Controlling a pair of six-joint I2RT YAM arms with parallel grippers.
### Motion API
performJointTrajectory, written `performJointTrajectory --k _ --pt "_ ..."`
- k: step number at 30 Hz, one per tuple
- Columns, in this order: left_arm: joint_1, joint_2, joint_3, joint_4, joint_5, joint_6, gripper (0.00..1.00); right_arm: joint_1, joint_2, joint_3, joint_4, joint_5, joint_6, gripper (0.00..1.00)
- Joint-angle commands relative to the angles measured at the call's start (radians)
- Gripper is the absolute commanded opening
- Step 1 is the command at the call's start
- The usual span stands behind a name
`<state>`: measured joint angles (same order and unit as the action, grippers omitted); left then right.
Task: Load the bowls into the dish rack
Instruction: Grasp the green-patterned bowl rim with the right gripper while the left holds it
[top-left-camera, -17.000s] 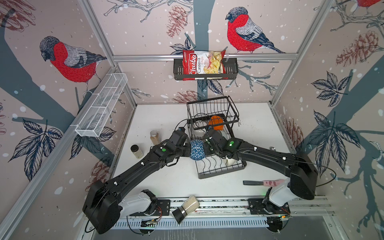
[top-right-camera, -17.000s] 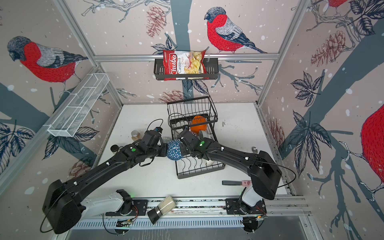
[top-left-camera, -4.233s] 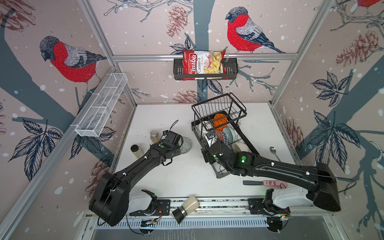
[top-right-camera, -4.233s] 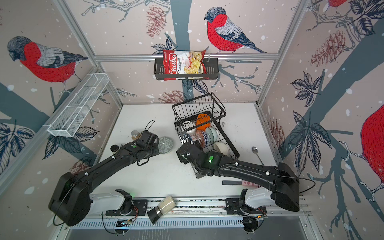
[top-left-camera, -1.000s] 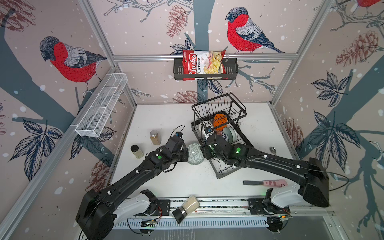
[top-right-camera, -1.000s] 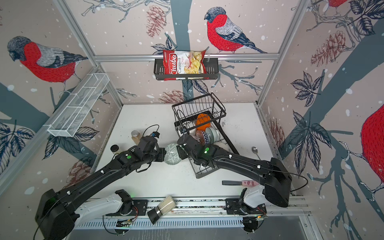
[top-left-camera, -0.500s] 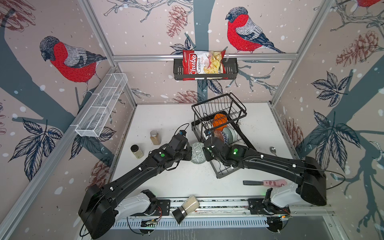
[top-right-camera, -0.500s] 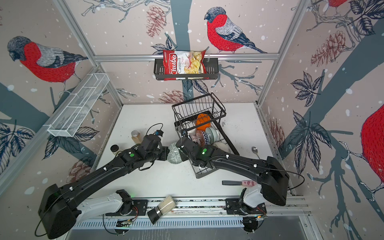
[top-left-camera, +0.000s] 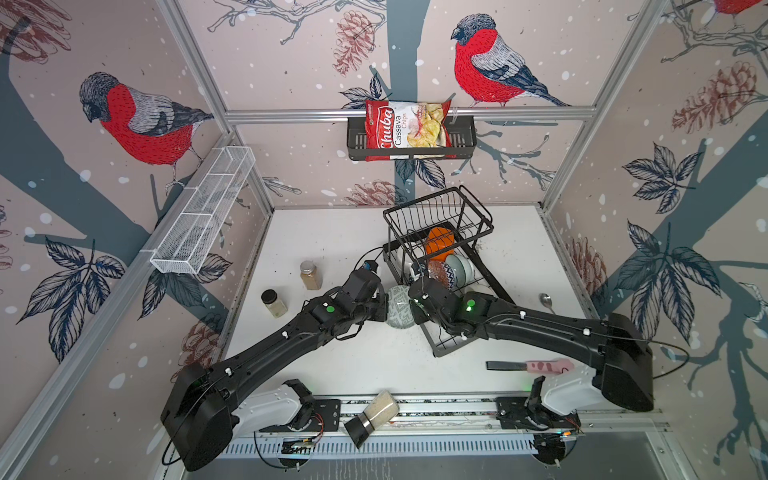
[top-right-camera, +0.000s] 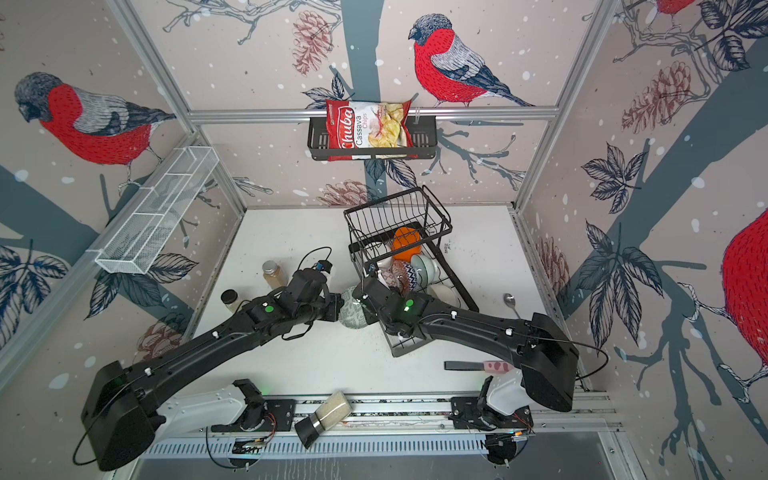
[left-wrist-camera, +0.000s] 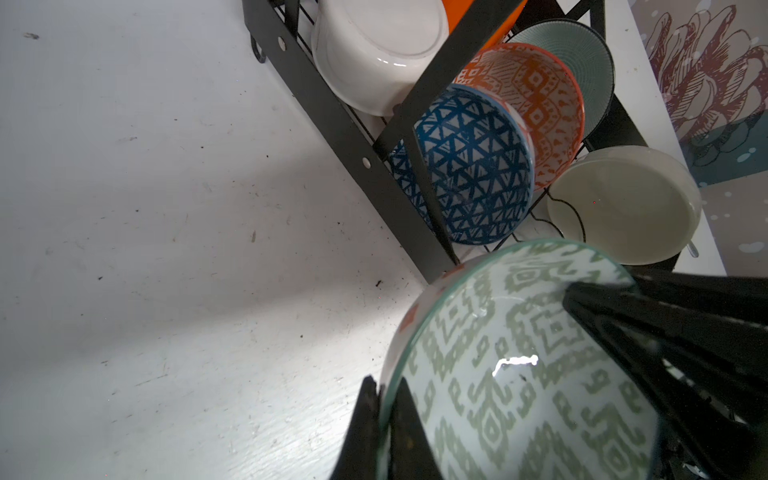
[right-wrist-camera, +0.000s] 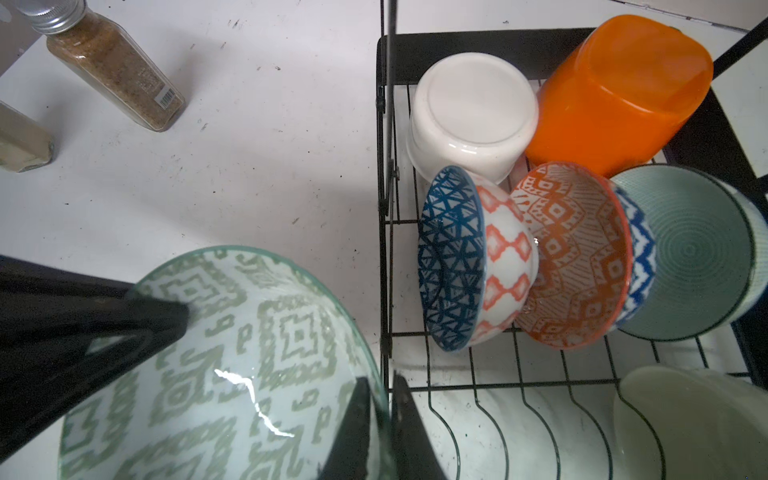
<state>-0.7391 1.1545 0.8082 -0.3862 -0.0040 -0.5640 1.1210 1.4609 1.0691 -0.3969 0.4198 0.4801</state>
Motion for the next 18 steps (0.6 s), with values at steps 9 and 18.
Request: performJointTrajectory --k 9,18 --pt "-0.003 0.006 0.006 0.104 0.036 -0.033 0.03 0.001 -0.028 -0.008 -0.027 0.090 0.024 0.00" --pt "-0.003 0.014 0.006 0.151 0.073 -0.036 0.38 0.003 -0.088 -0.037 -0.057 0.127 0.035 0.00"
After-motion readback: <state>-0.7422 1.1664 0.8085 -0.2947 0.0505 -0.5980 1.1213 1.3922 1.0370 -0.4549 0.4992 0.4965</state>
